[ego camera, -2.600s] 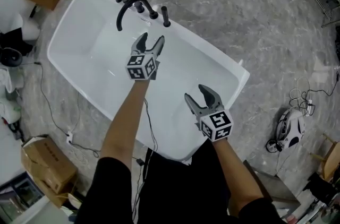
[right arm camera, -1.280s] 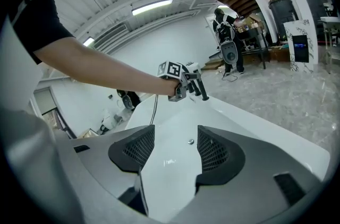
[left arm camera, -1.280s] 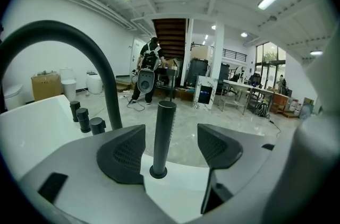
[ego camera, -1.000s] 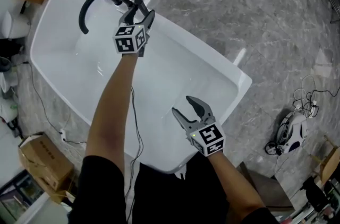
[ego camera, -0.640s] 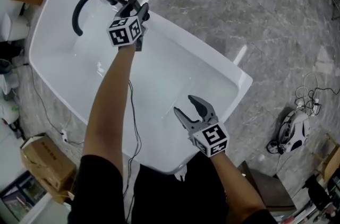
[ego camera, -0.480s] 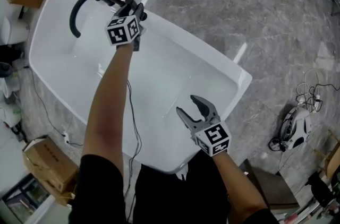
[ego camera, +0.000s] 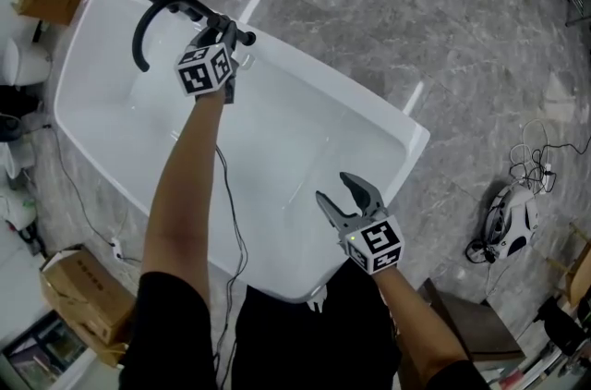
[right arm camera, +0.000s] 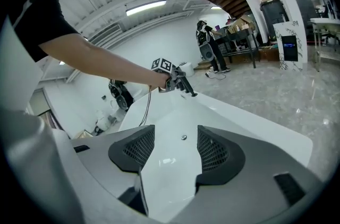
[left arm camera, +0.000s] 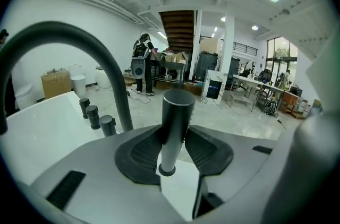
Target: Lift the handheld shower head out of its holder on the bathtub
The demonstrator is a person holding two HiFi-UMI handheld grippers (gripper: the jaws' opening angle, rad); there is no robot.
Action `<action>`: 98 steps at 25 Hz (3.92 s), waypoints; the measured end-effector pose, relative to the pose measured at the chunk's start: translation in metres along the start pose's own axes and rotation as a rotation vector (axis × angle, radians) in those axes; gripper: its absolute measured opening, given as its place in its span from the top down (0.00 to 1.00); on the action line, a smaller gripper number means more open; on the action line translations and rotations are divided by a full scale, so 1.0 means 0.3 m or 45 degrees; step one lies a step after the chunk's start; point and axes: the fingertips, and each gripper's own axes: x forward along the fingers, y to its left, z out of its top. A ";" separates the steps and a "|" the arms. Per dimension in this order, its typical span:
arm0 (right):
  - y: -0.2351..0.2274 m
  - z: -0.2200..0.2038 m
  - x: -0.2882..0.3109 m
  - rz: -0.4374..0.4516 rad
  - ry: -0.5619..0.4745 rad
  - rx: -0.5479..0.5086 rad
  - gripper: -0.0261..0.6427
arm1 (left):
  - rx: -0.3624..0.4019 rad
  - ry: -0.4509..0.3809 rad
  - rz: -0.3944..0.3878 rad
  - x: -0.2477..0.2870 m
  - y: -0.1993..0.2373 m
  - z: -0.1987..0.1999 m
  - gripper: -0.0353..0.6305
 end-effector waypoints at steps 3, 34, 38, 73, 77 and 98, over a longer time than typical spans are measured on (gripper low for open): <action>0.063 0.002 -0.011 0.013 0.010 -0.006 0.63 | 0.050 0.007 -0.009 -0.053 -0.020 0.030 0.76; 0.574 0.358 -0.357 -0.160 -0.286 -0.055 0.63 | 0.264 -0.241 -0.219 -0.742 -0.140 0.643 0.76; 0.597 0.427 -0.416 -0.200 -0.330 -0.092 0.64 | 0.235 -0.285 -0.257 -0.843 -0.156 0.688 0.76; 0.749 0.735 -0.641 -0.529 -0.625 -0.166 0.96 | 0.428 -0.569 -0.381 -1.318 -0.210 1.112 0.76; 0.732 0.754 -0.656 -0.539 -0.621 -0.217 0.96 | 0.435 -0.567 -0.386 -1.298 -0.248 1.109 0.76; 0.820 0.678 -0.666 -0.546 -0.580 -0.232 0.96 | 0.486 -0.517 -0.413 -1.297 -0.253 0.999 0.76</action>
